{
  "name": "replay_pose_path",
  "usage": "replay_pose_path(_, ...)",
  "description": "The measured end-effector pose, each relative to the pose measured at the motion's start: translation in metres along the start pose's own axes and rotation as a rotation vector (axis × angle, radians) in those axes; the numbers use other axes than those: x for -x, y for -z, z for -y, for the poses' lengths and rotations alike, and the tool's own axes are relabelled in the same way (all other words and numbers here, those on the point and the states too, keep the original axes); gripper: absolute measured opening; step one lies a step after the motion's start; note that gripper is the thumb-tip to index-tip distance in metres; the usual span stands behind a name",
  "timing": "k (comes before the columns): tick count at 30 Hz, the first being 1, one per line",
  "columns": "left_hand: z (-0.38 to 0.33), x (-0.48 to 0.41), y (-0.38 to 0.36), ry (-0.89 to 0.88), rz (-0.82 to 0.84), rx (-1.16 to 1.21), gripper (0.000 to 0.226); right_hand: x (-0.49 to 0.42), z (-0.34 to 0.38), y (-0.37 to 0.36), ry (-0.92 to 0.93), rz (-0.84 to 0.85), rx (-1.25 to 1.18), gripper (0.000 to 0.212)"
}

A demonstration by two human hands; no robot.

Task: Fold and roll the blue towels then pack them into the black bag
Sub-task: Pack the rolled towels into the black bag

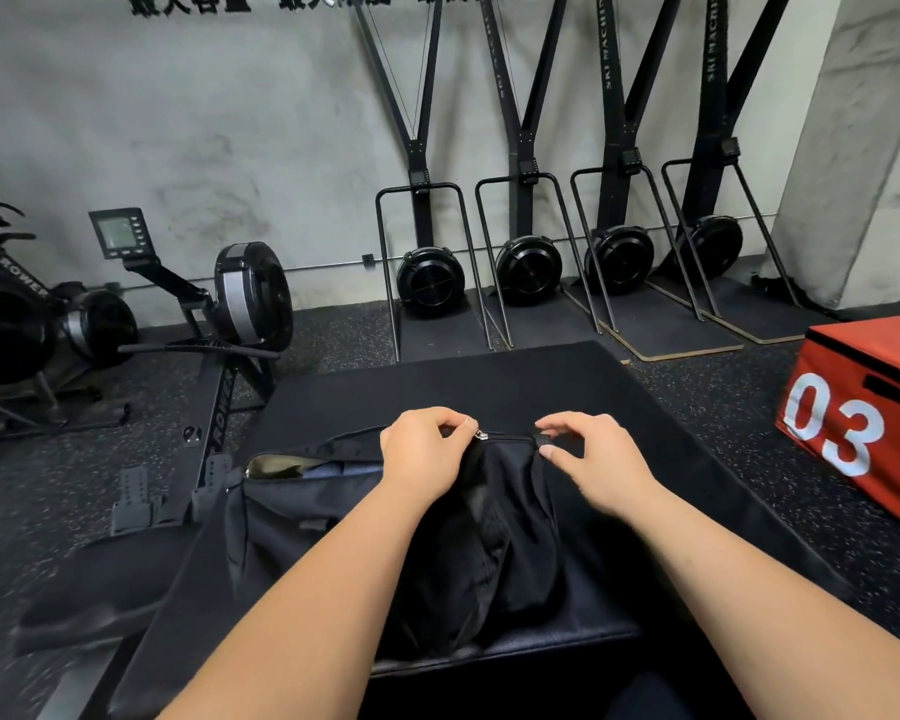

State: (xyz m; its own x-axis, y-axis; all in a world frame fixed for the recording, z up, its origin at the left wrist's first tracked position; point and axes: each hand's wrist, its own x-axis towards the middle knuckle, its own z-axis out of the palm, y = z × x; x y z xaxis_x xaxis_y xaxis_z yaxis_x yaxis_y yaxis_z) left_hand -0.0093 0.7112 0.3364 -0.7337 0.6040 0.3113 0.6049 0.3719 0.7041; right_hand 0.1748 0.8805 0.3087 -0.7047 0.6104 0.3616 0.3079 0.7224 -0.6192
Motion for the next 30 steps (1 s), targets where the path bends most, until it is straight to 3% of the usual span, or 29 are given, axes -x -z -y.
replay_pose_path(6, 0.030, 0.004, 0.028, 0.023, 0.006, 0.011, 0.015, 0.001, 0.003, -0.005, 0.004, 0.005, -0.001, 0.037)
replay_pose_path(16, 0.021, 0.009, 0.035, 0.030, 0.027, -0.041, 0.016, -0.019, 0.084, -0.041, 0.263, 0.075, 0.256, 0.046)
replay_pose_path(25, 0.039, 0.014, 0.058, 0.027, -0.072, -0.151, 0.020, -0.023, 0.084, -0.049, 0.298, -0.039, 0.307, 0.032)
replay_pose_path(30, 0.068, 0.016, 0.089, 0.082, -0.209, -0.170, 0.019, -0.017, 0.071, -0.045, 0.250, -0.085, 0.266, 0.030)
